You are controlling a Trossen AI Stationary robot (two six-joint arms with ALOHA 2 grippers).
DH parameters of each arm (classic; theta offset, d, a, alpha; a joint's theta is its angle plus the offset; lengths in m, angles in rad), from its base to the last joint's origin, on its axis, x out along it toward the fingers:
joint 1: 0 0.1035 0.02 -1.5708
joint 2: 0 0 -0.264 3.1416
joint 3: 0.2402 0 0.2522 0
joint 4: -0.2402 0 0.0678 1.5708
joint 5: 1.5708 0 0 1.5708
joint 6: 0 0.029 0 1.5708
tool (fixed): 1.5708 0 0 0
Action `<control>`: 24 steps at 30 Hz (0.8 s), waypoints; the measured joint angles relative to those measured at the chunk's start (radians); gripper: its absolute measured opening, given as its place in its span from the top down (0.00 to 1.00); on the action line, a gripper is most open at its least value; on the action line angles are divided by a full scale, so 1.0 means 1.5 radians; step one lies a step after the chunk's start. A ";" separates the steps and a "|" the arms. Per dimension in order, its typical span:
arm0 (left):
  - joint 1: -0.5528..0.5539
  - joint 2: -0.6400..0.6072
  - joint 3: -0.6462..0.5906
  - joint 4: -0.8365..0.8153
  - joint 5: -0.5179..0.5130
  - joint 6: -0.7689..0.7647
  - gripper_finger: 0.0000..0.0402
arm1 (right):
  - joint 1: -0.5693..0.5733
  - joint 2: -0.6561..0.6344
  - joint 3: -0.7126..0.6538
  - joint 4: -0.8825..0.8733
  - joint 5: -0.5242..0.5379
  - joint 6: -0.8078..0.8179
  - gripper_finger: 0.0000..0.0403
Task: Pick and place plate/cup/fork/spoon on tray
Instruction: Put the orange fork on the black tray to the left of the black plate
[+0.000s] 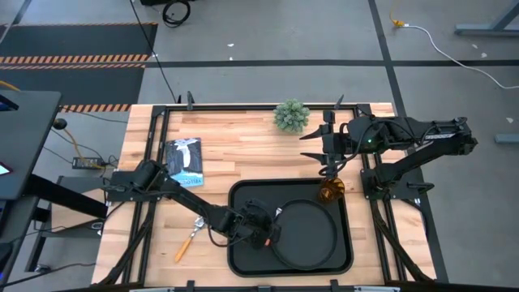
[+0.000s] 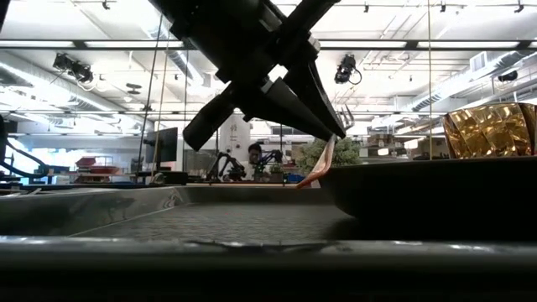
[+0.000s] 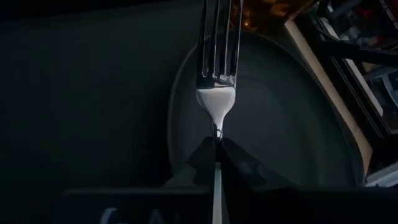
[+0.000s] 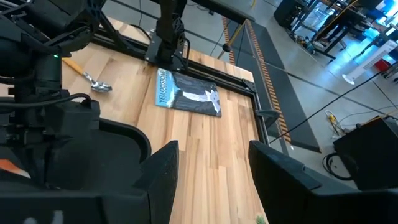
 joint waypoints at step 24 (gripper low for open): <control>-0.036 -0.026 0.001 0.074 -0.050 0.077 0.96 | 0.000 0.000 0.000 0.000 0.000 0.005 0.50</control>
